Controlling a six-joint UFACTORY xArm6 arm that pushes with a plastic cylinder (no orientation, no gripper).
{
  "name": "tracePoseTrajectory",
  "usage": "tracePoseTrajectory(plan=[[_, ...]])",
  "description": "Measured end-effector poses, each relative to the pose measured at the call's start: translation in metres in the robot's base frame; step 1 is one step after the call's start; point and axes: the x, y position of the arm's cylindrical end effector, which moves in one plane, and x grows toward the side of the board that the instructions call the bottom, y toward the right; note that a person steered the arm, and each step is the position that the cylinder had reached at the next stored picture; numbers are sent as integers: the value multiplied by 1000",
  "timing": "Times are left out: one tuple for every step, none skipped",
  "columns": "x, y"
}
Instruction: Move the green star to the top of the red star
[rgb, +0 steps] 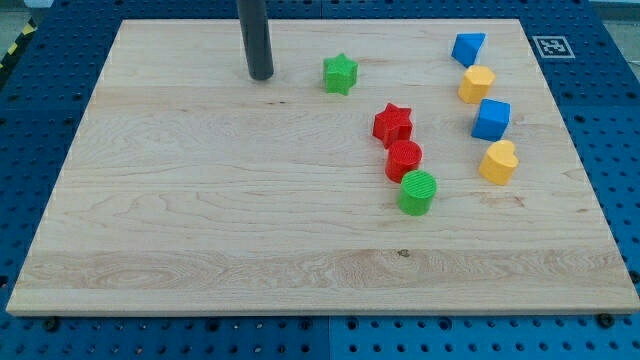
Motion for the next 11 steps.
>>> tracePoseTrajectory(plan=[[-9, 46], [-9, 73], [-9, 75], [-9, 70], [-9, 64], [-1, 64], [12, 64], [13, 74], [16, 90], [24, 101], [24, 116]])
